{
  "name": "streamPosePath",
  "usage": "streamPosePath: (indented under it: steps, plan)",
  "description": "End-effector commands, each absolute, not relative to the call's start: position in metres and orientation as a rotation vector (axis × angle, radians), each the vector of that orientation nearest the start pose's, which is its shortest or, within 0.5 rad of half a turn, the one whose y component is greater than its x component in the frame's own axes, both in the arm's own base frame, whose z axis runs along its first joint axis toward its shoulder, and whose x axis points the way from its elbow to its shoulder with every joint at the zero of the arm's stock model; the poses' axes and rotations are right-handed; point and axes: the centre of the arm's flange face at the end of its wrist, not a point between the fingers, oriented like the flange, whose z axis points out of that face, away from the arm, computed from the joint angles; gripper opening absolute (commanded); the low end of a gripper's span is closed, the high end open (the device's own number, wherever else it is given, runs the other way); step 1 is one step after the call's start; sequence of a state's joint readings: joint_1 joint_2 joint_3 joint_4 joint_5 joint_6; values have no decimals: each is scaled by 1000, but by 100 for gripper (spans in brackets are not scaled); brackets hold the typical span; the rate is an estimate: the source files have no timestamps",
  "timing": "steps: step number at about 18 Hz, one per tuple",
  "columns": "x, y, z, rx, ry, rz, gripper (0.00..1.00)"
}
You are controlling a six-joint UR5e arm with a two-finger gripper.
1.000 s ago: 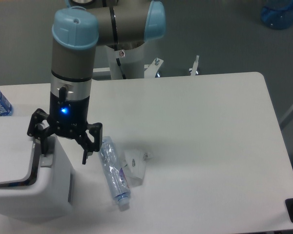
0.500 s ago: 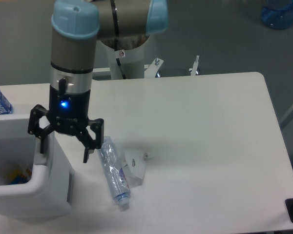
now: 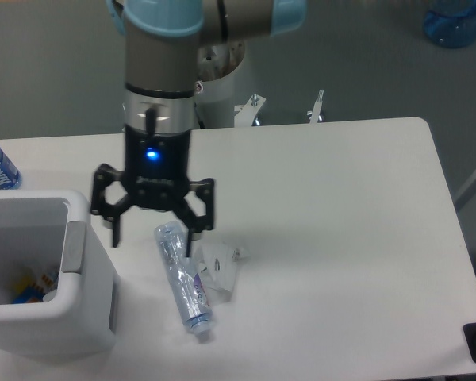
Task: Open the trash can
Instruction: 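Raise the gripper away from the opened trash can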
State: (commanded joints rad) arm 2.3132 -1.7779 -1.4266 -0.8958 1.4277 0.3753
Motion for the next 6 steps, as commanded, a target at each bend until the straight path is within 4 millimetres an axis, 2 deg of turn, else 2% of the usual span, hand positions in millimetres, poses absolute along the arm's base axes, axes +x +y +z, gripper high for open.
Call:
streamPosePath:
  steps: [1, 3, 6]
  plan:
    - [-317, 547, 529, -2537, -368, 334, 100]
    - [-322, 543, 523, -2571, -310, 367, 100]
    - [-337, 533, 521, -2578, -329, 379, 100]
